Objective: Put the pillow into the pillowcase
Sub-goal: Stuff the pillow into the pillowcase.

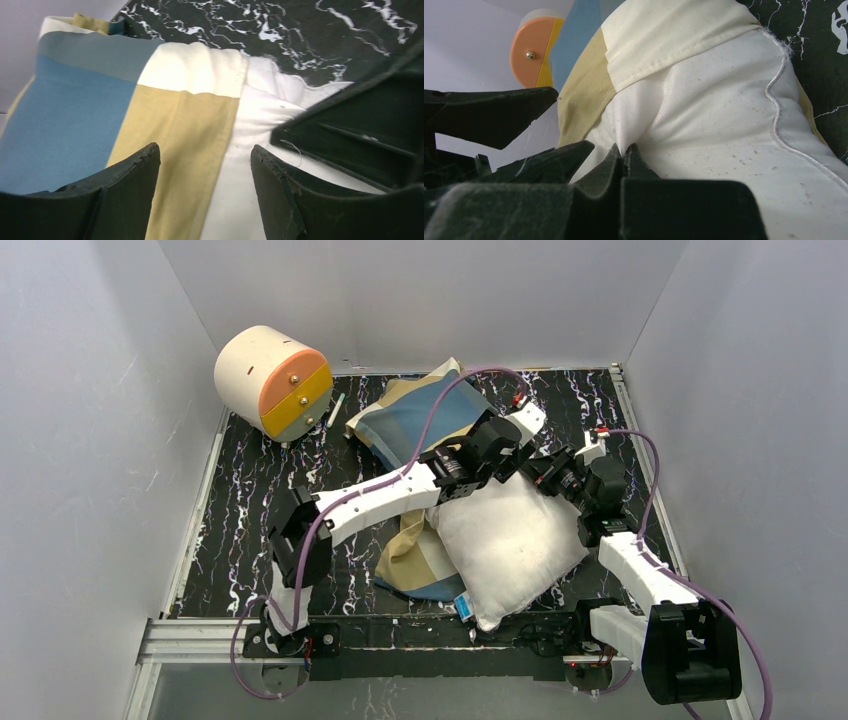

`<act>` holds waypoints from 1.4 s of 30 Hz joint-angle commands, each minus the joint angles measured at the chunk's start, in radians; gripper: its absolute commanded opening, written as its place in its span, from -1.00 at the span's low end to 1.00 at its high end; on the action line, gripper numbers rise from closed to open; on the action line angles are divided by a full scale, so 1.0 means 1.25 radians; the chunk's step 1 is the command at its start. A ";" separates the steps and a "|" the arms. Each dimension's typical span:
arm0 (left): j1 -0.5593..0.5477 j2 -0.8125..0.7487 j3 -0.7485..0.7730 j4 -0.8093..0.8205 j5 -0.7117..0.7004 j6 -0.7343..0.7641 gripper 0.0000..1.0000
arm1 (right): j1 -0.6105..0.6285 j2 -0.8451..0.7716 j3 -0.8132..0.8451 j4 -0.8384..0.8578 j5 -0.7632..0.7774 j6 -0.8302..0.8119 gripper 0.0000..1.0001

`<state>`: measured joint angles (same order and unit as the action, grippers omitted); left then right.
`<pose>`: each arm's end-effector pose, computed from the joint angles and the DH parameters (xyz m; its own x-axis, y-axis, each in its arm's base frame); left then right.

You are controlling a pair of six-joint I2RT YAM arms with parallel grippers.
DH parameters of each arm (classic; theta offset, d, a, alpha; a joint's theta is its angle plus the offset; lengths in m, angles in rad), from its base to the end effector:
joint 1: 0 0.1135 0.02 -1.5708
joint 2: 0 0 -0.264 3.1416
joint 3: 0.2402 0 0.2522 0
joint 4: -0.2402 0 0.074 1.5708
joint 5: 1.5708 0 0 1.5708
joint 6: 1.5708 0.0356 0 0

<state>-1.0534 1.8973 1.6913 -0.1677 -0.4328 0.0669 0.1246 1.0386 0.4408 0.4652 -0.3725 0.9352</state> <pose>0.2384 -0.3887 0.3334 -0.1403 0.3693 -0.9187 0.6066 0.7654 0.2150 0.2251 0.0413 0.2385 -0.4591 0.6979 -0.5497 -0.1756 0.5353 0.8262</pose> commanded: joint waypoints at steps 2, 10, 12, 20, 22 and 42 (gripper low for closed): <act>0.004 0.067 0.064 -0.034 -0.135 0.112 0.34 | 0.000 -0.014 0.015 0.026 -0.006 -0.011 -0.97; 0.031 0.140 0.091 0.052 -0.192 0.150 0.32 | 0.000 -0.022 -0.004 0.024 -0.014 -0.001 -0.97; 0.032 0.140 0.098 0.079 -0.190 0.157 0.24 | 0.001 -0.021 -0.014 0.035 -0.020 0.004 -0.97; 0.002 0.135 0.237 0.032 -0.018 0.088 -1.00 | 0.018 -0.003 -0.071 0.137 -0.040 0.077 -0.97; -0.020 0.115 0.250 0.020 0.035 0.040 -1.00 | 0.019 -0.013 -0.067 0.152 -0.028 0.086 -0.97; -0.094 -0.048 0.061 0.231 0.189 -0.337 -1.00 | 0.118 0.139 0.057 0.320 0.469 0.039 -0.95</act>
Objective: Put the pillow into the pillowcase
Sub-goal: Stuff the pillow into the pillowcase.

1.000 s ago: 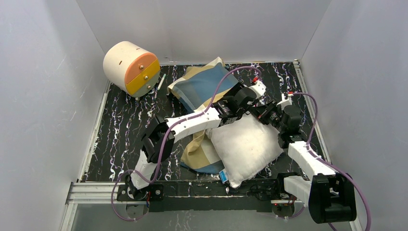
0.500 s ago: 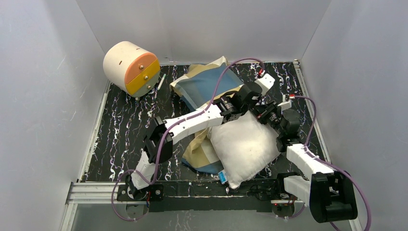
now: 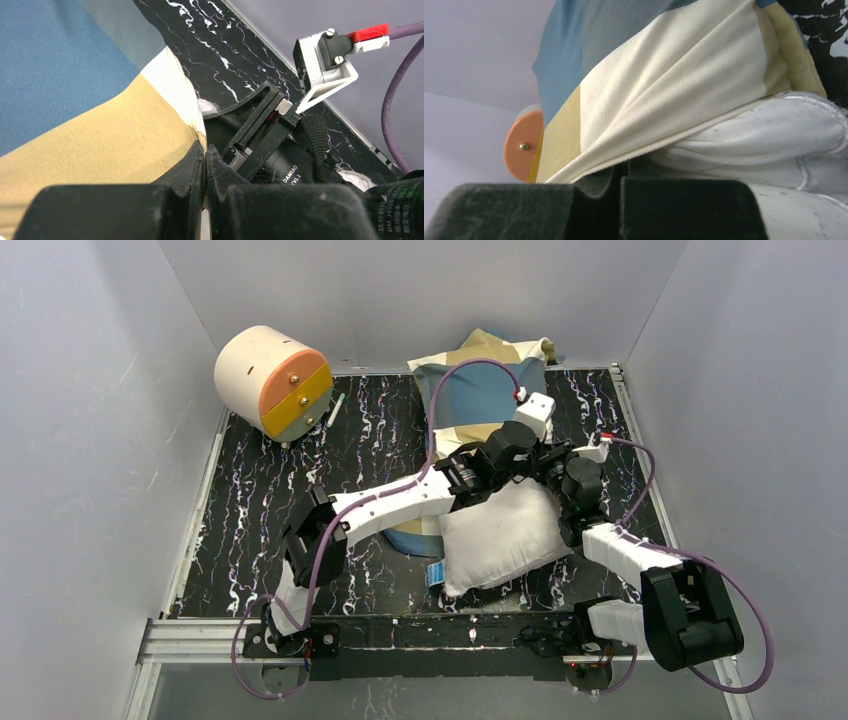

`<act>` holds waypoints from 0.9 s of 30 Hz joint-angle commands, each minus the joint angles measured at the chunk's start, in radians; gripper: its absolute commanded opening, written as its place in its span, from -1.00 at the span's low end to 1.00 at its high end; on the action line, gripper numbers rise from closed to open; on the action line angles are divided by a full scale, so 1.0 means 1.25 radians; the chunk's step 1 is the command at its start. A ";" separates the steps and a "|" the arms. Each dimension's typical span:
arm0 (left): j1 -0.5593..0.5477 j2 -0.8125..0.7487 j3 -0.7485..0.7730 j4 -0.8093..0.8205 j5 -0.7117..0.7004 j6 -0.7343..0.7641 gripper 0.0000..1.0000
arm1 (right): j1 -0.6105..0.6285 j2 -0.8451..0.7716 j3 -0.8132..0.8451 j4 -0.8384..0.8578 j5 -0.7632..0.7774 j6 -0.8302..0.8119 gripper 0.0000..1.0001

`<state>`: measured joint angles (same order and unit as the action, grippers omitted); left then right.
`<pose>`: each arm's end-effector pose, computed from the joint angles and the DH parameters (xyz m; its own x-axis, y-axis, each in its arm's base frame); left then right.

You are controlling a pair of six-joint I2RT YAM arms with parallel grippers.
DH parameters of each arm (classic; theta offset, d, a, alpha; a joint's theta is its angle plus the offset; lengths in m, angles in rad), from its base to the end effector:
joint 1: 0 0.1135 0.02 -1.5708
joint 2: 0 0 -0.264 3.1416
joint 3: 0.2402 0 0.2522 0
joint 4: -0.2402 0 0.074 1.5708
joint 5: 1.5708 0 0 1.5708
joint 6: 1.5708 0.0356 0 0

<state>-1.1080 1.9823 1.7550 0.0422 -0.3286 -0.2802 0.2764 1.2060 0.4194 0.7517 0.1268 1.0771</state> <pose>0.2262 -0.4276 0.3389 -0.2740 -0.0371 -0.9610 0.6551 0.7244 -0.2147 0.2423 0.0640 0.2253 -0.1472 0.8662 -0.4775 -0.0411 0.4770 0.8780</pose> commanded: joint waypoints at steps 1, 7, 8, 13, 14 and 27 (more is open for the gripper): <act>-0.029 -0.114 0.004 0.056 0.109 -0.069 -1.00 | -0.005 -0.011 0.084 0.025 0.038 -0.107 -0.77; 0.095 -0.075 0.037 -0.009 0.162 -0.099 -0.70 | -0.004 -0.178 0.151 -0.460 -0.132 -0.263 0.30; 0.107 -0.072 0.056 -0.027 0.167 -0.094 -0.44 | -0.004 -0.201 0.161 -0.522 -0.147 -0.291 0.42; 0.161 -0.139 0.068 -0.159 0.152 -0.065 0.22 | -0.003 -0.224 0.280 -0.779 -0.213 -0.427 0.88; 0.177 -0.166 0.044 -0.181 0.145 -0.060 0.25 | 0.001 -0.214 0.308 -0.811 -0.220 -0.448 0.96; 0.424 -0.500 -0.562 -0.175 0.210 -0.167 0.51 | 0.264 0.040 0.554 -1.020 0.072 -0.540 0.97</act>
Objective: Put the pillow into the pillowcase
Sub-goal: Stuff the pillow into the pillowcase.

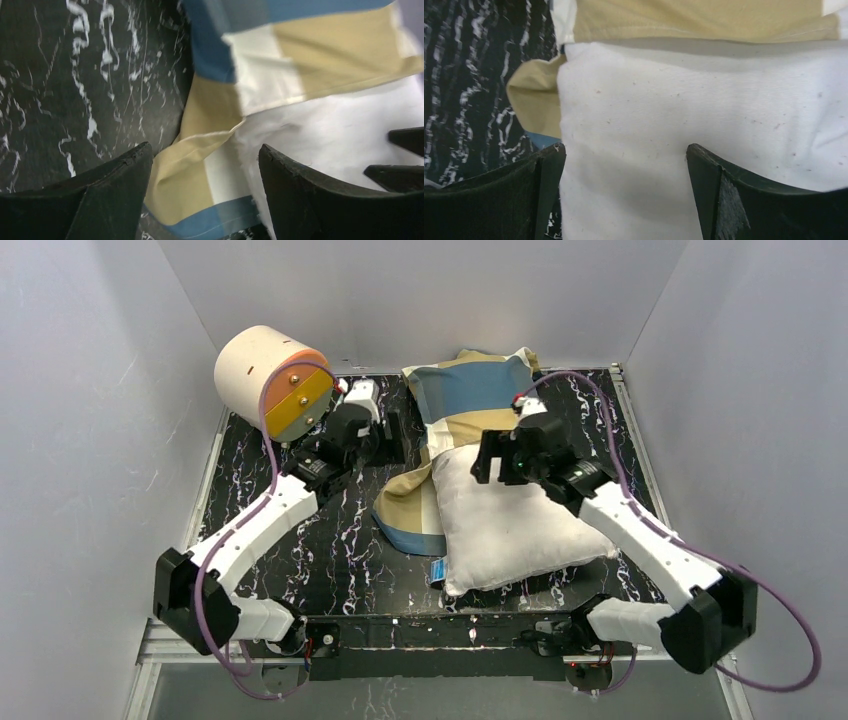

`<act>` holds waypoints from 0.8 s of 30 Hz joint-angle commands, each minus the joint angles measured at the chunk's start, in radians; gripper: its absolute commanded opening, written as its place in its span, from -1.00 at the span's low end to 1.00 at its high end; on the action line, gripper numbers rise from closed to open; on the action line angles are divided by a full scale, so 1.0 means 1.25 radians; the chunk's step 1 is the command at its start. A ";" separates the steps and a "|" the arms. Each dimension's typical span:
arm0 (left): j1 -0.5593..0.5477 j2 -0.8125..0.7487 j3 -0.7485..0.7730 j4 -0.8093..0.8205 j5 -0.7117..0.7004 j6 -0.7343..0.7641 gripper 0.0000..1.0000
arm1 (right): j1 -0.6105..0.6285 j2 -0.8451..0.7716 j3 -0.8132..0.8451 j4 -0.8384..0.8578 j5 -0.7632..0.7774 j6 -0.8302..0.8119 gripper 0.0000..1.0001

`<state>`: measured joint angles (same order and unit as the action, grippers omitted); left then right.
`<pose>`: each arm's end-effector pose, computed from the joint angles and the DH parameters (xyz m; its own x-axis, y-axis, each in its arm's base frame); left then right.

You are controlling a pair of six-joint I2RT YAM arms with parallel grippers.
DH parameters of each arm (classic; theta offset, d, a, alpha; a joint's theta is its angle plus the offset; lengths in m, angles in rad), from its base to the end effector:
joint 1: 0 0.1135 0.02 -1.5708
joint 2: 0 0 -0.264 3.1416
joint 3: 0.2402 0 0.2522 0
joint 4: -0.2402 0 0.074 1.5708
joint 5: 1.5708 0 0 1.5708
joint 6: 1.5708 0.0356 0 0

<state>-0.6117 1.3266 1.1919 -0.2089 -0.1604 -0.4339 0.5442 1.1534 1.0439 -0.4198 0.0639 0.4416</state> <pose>0.2568 -0.1732 0.3595 -0.4368 -0.2005 -0.8769 0.2867 0.8930 -0.3470 0.2215 0.1314 0.3324 -0.5912 0.1408 -0.7941 -0.2398 0.9094 0.3398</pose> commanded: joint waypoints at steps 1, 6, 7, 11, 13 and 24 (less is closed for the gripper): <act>0.030 0.040 -0.133 0.041 0.089 -0.048 0.55 | 0.063 0.120 0.071 -0.091 0.141 -0.031 0.97; 0.031 0.126 -0.209 0.116 0.095 -0.086 0.64 | 0.091 0.307 0.129 -0.092 0.214 -0.045 0.96; 0.030 0.153 -0.216 0.129 0.109 -0.091 0.66 | 0.091 0.344 0.134 -0.081 0.213 -0.044 0.94; 0.014 0.245 -0.225 0.175 0.128 -0.088 0.74 | 0.083 0.405 0.134 0.003 0.164 -0.023 0.23; 0.009 0.279 -0.232 0.215 0.157 -0.089 0.63 | 0.080 0.431 0.150 0.032 0.137 -0.003 -0.24; -0.068 0.134 -0.172 0.198 0.233 -0.098 -1.00 | 0.079 0.446 0.107 0.553 0.267 0.171 -0.97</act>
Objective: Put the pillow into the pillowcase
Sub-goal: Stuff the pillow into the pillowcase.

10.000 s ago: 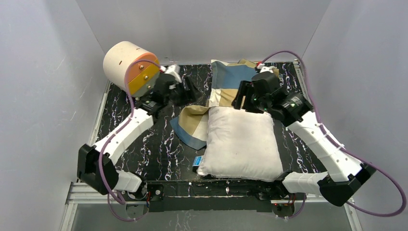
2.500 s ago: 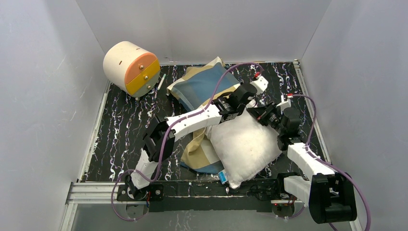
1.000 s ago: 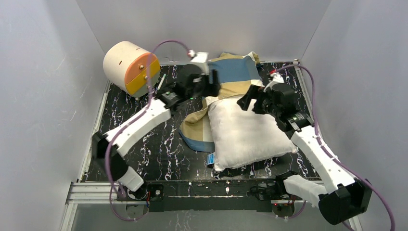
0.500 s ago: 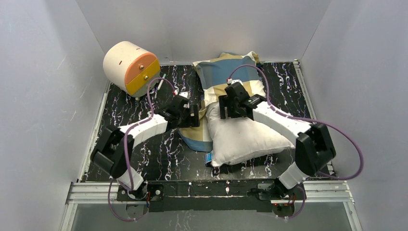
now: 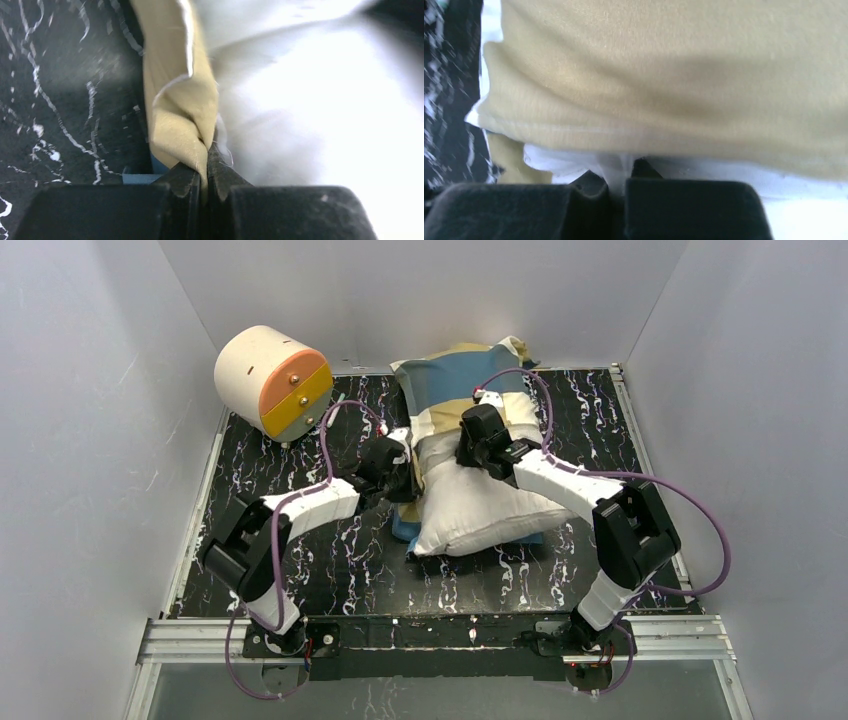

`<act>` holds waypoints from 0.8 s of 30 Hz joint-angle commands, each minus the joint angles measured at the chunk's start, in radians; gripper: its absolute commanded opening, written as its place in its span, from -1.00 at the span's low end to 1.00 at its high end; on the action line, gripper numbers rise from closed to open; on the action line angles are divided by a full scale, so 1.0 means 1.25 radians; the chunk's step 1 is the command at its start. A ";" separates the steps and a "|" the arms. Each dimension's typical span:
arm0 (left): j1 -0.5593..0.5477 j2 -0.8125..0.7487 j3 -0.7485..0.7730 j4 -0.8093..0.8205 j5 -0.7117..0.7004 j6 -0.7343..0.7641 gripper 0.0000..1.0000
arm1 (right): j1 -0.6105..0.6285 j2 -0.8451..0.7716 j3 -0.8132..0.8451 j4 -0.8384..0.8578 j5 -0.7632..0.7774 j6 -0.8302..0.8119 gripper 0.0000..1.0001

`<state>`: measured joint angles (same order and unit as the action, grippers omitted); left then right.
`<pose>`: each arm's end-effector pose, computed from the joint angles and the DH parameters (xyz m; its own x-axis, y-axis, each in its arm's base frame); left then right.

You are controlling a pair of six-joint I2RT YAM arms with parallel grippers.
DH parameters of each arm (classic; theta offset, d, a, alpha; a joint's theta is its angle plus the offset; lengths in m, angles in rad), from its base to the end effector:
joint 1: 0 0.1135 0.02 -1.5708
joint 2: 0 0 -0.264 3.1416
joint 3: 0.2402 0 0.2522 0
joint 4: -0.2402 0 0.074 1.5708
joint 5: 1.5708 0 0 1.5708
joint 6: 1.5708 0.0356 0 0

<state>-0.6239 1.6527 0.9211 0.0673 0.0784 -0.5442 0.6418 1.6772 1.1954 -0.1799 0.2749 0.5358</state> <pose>0.2826 -0.2068 0.1901 -0.7555 -0.0921 -0.6486 0.2821 0.8479 -0.4489 0.3088 0.2187 0.2491 -0.6298 0.1428 -0.7635 -0.0966 0.9609 0.2594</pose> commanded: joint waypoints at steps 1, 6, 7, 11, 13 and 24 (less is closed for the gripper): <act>-0.075 -0.147 0.051 -0.026 0.044 -0.011 -1.00 | 0.008 0.035 -0.010 0.401 0.147 0.090 -0.97; -0.167 -0.219 0.077 -0.042 0.017 -0.009 -1.00 | 0.018 0.079 0.028 0.539 0.279 0.075 -0.97; -0.180 -0.226 0.082 -0.041 0.017 -0.013 -1.00 | 0.018 0.092 0.041 0.540 0.301 0.084 -0.97; -0.213 -0.230 0.114 -0.047 0.022 -0.008 -1.00 | 0.016 0.106 0.052 0.550 0.366 0.151 -0.97; -0.224 -0.233 0.123 -0.047 0.030 -0.007 -1.00 | 0.013 0.109 0.057 0.549 0.379 0.189 -0.97; -0.318 -0.287 0.087 -0.019 0.081 0.031 -1.00 | -0.057 0.075 0.092 0.497 0.376 0.407 -0.97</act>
<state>-0.8932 1.4288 1.0290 0.0002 -0.0826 -0.5018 0.6262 1.7779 1.2217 0.2180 0.7124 0.8440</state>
